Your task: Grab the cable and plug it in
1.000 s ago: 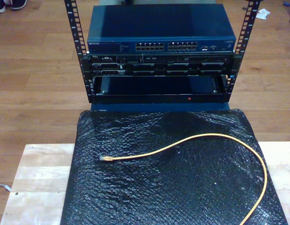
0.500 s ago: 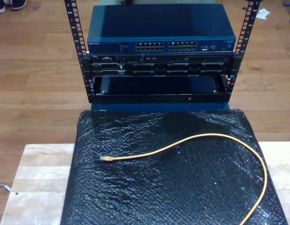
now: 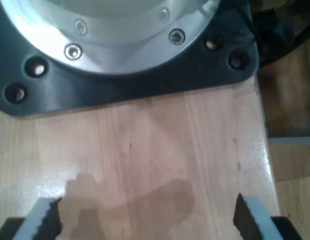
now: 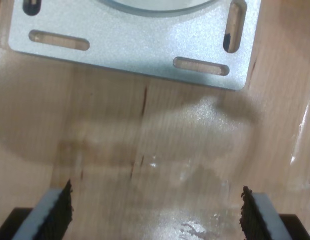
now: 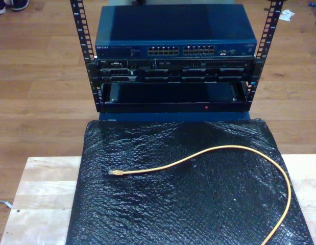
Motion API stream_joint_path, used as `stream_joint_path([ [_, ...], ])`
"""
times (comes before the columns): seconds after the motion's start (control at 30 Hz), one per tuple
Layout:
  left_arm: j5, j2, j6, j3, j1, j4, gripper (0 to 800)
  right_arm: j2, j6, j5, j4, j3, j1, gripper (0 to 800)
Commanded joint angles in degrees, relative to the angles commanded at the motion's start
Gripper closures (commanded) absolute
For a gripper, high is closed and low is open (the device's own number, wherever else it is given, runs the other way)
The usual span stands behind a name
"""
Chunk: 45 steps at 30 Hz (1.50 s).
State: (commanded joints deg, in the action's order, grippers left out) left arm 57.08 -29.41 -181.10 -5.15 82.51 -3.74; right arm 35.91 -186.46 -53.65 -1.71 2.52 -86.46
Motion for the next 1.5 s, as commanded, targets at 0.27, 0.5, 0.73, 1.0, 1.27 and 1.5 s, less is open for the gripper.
stream_joint_path([
  [0.27, 4.4, -0.35, -0.26, -2.02, 0.0, 0.09, 0, 5.01, 0.26, -1.76, 0.0, 0.7, 0.0, 3],
  [0.5, 9.76, -0.35, -0.44, -5.01, -0.18, 0.09, 0, 5.27, 0.53, -9.05, -0.18, 5.27, -0.09, 3],
  [0.73, 12.22, -1.41, -0.97, -6.68, -0.26, 0.09, 0, 5.01, 4.92, -16.44, -0.35, 11.43, 0.0, 3],
  [1.0, 21.63, -1.67, -1.23, -12.92, -1.41, 2.73, 0, -0.26, 12.92, -23.82, -3.6, 22.24, 0.44, 3],
  [1.27, 31.21, -1.76, -7.21, -18.99, -7.3, 5.01, 0, -5.8, 22.86, -29.19, -10.64, 32.7, 2.81, 4],
  [1.5, 34.46, -1.76, -14.59, -22.42, -13.45, 6.68, 0, -11.6, 33.93, -33.85, -10.9, 39.91, 9.14, 4],
])
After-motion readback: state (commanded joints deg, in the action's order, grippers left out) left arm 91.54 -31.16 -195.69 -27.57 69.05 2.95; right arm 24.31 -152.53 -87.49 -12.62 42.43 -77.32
